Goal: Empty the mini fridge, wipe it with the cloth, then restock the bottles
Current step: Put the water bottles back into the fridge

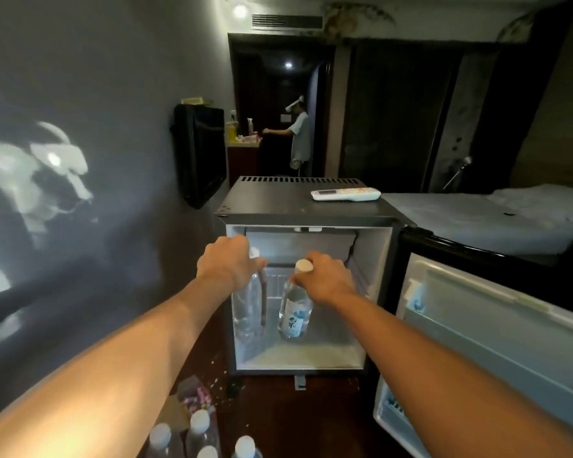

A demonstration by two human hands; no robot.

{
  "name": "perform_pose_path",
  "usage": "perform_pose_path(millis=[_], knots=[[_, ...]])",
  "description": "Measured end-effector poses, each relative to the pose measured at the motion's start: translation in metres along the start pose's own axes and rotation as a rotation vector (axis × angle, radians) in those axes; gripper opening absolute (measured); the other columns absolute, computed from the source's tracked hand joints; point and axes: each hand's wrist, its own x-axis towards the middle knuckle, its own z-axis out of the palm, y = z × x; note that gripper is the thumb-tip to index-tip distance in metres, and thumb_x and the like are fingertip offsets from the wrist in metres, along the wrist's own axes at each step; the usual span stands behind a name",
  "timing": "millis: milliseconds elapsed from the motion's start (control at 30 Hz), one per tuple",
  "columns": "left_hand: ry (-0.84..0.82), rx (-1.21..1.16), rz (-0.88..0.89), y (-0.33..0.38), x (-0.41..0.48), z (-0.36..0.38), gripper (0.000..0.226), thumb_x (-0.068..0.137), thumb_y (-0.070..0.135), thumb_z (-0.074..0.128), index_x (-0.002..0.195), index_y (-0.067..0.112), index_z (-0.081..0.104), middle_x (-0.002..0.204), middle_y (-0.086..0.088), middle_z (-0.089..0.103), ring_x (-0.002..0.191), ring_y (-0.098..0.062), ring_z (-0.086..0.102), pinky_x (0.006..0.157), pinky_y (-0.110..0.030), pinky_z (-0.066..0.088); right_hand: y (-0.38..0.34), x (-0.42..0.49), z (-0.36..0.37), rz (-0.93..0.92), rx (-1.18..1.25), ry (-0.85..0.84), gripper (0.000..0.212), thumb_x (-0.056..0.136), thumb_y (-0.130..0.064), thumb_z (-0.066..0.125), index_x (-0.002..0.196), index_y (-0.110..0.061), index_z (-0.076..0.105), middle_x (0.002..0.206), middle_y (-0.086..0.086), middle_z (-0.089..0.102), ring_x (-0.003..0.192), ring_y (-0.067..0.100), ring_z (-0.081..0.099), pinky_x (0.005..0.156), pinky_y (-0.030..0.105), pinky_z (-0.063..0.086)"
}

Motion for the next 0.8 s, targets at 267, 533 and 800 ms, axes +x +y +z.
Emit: perform_pose_path(millis=[267, 533, 800], knots=[[0.113, -0.107, -0.011, -0.014, 0.052, 0.045, 0.038, 0.092, 0.043, 0.062, 0.105, 0.007, 0.059, 0.104, -0.012, 0.065, 0.087, -0.025, 0.057, 0.07, -0.031, 0.038, 0.006, 0.051, 0.039, 0.037, 0.15, 0.109, 0.023, 0.091, -0.025, 0.064, 0.105, -0.009, 0.057, 0.103, 0.013, 0.067, 0.096, 0.031, 0.059, 0.066, 0.028, 0.034], [0.21, -0.181, -0.119, -0.006, 0.103, 0.073, 0.039, 0.093, 0.039, 0.063, 0.111, 0.004, 0.061, 0.114, -0.016, 0.061, 0.104, -0.035, 0.061, 0.079, -0.038, 0.045, 0.01, 0.112, 0.058, 0.051, 0.23, 0.196, 0.028, 0.09, -0.027, 0.064, 0.111, -0.009, 0.059, 0.108, 0.012, 0.066, 0.103, 0.03, 0.06, 0.079, 0.032, 0.042], [0.203, -0.115, -0.13, -0.002, 0.15, 0.108, 0.036, 0.1, 0.033, 0.052, 0.112, 0.002, 0.065, 0.113, -0.019, 0.065, 0.103, -0.038, 0.062, 0.086, -0.041, 0.049, 0.009, 0.175, 0.075, 0.111, 0.331, 0.063, 0.022, 0.093, -0.028, 0.061, 0.099, -0.009, 0.072, 0.103, 0.016, 0.068, 0.103, 0.032, 0.063, 0.083, 0.024, 0.046]])
